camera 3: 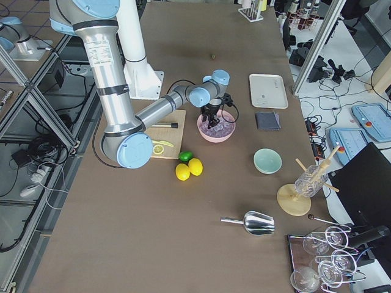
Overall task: Put ice and strawberries in cup
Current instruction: 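Grasp another ice cube from the bowl with the right gripper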
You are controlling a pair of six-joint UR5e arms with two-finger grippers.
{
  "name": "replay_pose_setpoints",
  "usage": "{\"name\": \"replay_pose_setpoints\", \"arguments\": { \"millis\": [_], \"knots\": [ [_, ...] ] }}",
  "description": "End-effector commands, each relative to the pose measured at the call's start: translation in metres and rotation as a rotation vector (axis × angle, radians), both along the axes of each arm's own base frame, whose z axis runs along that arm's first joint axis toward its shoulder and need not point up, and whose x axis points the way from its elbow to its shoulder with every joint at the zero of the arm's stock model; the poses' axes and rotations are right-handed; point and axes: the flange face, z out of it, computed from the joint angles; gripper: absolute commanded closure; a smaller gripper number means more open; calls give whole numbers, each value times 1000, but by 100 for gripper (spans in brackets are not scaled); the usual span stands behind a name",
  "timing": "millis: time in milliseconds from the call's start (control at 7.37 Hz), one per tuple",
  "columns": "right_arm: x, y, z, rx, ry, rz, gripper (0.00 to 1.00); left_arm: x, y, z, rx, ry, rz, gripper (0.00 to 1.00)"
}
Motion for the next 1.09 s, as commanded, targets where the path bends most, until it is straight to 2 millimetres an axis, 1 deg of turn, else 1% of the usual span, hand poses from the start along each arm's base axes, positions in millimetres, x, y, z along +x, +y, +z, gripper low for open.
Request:
{"name": "replay_pose_setpoints", "arguments": {
  "millis": [0, 136, 271, 543, 678, 950],
  "knots": [
    [-1, 0, 0, -10, 2, 11, 59, 0, 0, 0, 0, 0, -1, 2],
    [0, 0, 1, -12, 4, 11, 78, 0, 0, -1, 2, 0, -1, 2],
    [0, -1, -2, -7, -2, 11, 100, 0, 0, -2, 5, -1, 1, 2],
    [5, -1, -7, -7, -16, 11, 100, 0, 0, -2, 5, -1, 1, 2],
    [14, -7, -15, -16, -43, 22, 100, 0, 0, -1, 0, 0, 0, 2],
    [34, -5, -43, -21, -87, 37, 100, 0, 0, -1, -2, 1, -1, 2]
  ]
}}
